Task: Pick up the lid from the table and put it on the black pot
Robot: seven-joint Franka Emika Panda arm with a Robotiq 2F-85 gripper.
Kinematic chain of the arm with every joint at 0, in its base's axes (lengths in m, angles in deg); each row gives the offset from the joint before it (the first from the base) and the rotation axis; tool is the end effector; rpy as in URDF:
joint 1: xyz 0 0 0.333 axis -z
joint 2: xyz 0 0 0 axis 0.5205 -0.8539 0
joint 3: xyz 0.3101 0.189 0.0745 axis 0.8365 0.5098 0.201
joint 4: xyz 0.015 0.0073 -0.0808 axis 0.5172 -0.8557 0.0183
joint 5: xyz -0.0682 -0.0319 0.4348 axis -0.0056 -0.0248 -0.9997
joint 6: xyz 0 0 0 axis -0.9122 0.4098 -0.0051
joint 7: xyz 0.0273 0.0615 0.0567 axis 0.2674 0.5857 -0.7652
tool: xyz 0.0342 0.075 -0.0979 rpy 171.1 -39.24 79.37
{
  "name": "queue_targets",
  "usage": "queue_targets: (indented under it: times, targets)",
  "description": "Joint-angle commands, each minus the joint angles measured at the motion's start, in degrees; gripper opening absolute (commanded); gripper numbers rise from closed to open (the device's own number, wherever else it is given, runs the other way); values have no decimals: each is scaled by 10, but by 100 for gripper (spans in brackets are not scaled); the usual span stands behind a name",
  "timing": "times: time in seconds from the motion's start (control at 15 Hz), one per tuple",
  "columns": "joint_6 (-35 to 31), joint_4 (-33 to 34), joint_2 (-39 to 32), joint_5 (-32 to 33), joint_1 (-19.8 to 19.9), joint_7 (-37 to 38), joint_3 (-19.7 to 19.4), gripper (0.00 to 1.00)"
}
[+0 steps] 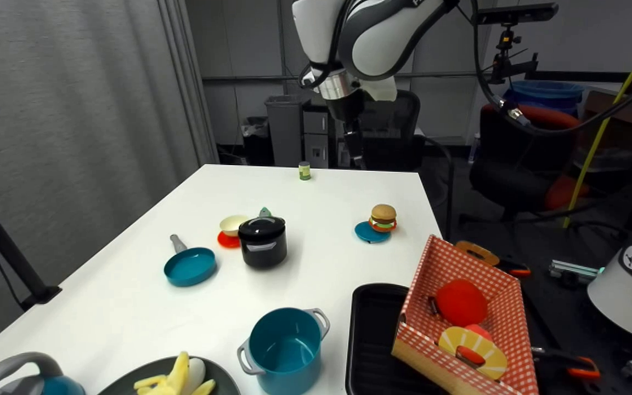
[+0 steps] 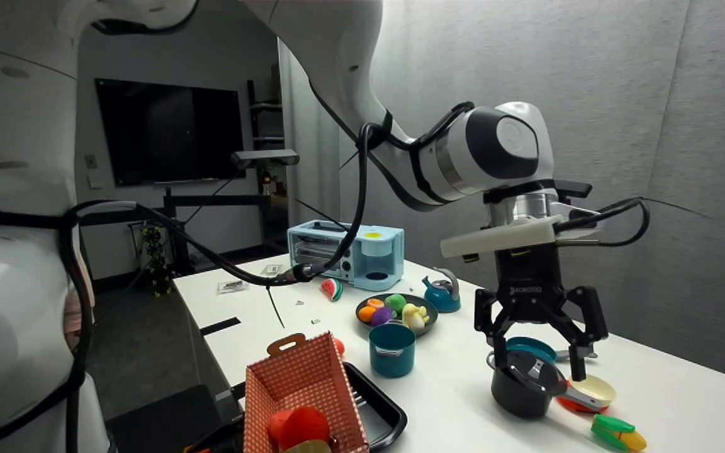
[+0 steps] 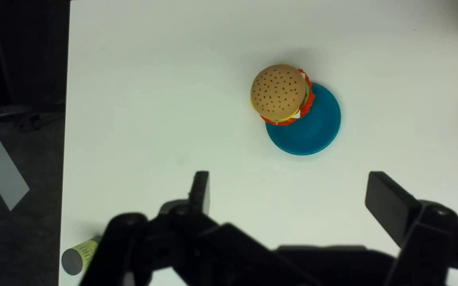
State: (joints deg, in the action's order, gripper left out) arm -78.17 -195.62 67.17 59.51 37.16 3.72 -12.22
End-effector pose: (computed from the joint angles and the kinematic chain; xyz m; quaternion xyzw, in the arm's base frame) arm 0.5675 -0.2234 0.3369 0.9763 0.0154 -0.1253 0.1759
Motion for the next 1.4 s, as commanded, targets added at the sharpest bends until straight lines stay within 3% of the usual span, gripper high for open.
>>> queue_targets:
  times: [0.0, 0.27, 0.6, 0.87, 0.93, 1.33]
  targets:
    - [13, -27, 64, -56, 26, -69, 18, 100]
    - [30, -24, 90, -141, 46, -141, 13, 100]
    - [117, 5, 72, -253, 78, -215, -3, 100]
    - [158, 7, 54, -267, 93, -219, -9, 100]
    - [134, -5, 65, -246, 88, -206, -5, 100]
    - [139, -5, 56, -247, 91, -206, -5, 100]
